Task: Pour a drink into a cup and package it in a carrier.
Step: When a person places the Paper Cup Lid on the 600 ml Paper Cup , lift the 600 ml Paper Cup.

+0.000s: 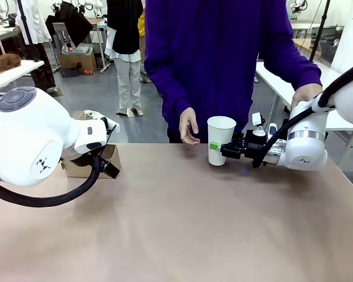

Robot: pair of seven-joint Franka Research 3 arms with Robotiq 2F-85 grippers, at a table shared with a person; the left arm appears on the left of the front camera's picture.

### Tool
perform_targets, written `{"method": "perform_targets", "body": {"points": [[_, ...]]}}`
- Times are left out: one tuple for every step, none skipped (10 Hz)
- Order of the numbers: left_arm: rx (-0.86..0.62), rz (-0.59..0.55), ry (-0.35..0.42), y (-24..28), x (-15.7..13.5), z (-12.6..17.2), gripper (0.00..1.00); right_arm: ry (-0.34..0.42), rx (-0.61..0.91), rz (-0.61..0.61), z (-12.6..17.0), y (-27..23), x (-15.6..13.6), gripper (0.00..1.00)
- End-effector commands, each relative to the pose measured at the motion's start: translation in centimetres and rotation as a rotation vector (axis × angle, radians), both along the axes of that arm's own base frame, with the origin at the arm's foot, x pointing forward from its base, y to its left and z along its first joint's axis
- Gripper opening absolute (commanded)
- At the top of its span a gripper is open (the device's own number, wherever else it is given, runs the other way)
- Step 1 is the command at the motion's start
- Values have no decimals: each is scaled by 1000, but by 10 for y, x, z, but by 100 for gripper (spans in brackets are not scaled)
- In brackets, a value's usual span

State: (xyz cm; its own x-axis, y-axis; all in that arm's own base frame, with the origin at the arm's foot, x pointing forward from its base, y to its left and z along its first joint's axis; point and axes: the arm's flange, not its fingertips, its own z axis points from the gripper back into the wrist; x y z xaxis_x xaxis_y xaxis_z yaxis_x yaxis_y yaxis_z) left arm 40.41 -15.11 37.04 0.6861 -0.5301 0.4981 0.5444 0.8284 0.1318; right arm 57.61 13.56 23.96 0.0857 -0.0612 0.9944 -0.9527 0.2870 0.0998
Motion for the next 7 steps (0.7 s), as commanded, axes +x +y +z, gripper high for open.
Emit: {"method": "perform_targets", "body": {"points": [[-1, 0, 0, 0, 0, 0, 100, -5, -3, 2, 3, 2, 0, 81], [-1, 0, 0, 0, 0, 0, 100, -5, -3, 2, 3, 2, 0, 81], [-1, 0, 0, 0, 0, 0, 100, -5, -3, 2, 3, 2, 0, 81], [-1, 0, 0, 0, 0, 0, 100, -5, -3, 2, 3, 2, 0, 81], [-1, 0, 0, 0, 0, 0, 100, -5, -3, 2, 3, 2, 0, 81], [-1, 0, 0, 0, 0, 0, 100, -5, -3, 2, 3, 2, 0, 81], [-1, 0, 0, 0, 0, 0, 100, -5, -3, 2, 3, 2, 0, 81]]}}
